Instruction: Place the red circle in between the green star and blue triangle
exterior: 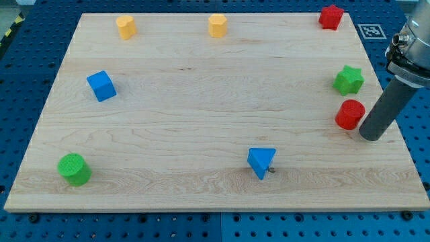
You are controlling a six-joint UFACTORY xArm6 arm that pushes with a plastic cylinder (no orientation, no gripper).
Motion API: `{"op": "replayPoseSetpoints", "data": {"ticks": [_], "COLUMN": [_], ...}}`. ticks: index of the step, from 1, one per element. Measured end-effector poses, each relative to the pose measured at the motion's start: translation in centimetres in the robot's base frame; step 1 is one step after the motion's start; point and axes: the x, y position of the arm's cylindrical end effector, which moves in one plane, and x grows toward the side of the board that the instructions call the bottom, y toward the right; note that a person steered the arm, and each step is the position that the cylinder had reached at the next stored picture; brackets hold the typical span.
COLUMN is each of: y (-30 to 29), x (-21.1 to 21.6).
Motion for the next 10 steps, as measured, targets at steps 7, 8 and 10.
{"op": "replayPoseSetpoints", "data": {"ticks": [7, 8, 10], "y": [-3.5, -3.9, -3.9], "x": [-3.6, -3.3, -2.9]}}
